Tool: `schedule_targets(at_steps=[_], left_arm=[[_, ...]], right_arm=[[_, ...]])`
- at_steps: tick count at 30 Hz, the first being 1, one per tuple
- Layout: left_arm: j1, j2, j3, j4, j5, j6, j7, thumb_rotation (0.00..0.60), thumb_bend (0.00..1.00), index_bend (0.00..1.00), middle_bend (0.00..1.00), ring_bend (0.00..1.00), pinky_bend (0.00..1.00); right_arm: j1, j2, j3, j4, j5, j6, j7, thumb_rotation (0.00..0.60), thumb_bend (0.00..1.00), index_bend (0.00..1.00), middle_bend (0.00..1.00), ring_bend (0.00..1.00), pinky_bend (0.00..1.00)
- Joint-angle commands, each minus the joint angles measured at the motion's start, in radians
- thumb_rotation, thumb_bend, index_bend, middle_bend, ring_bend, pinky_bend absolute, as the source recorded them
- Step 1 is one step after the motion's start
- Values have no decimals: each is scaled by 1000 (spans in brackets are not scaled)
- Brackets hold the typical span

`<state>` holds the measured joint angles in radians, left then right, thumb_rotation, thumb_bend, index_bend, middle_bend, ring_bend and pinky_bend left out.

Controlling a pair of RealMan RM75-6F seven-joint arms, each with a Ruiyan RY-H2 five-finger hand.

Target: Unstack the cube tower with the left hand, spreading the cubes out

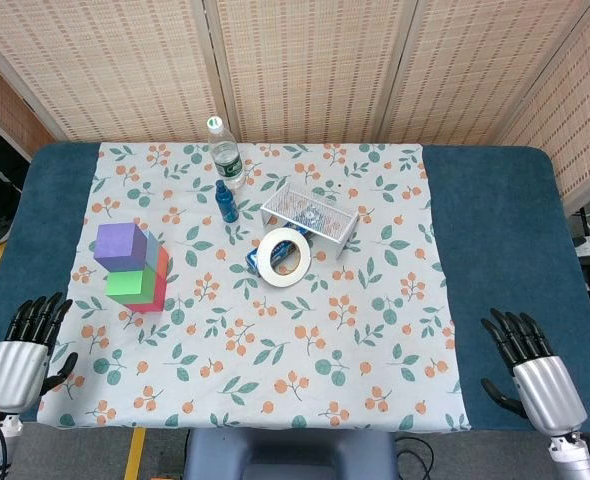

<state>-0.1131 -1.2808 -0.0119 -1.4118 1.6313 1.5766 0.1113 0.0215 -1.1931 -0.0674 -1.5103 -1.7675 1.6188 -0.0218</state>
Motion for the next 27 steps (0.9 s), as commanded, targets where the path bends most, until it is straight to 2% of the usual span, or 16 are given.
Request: schedule_targets(at_steps=[1,6,10,15,20,27], left_arm=[[-2,-7,-1,5,3,1,-4,600,350,0,0,0,94],[-18,-21,-9,13,15,0,-37,600,353,0,0,0,94],[-62,0,-64,-20,11,2,-96,600,350,0,0,0,90],[-117,46,-134,-119,-13,-22,-88,600,373,0,0,0,80],[-190,99,-184,-216,-102,-155,-69,600,373,0,0,0,64],[-311,123,-233,-237,-252,-387,-64,600,358,0,0,0,52]], right_arm=[[2,5,-2,-2,0,-6,9,600,166,0,0,0,0],[2,9,-5,-5,-7,-4,18,600,166,0,0,0,0],[1,15,-9,-8,-15,1,31,600,166,0,0,0,0],[3,17,-14,-7,-23,-6,23,600,166,0,0,0,0],[9,26,-26,-17,-33,-24,30,600,166,0,0,0,0],[9,32,-33,-20,-54,-14,42,600,166,0,0,0,0]])
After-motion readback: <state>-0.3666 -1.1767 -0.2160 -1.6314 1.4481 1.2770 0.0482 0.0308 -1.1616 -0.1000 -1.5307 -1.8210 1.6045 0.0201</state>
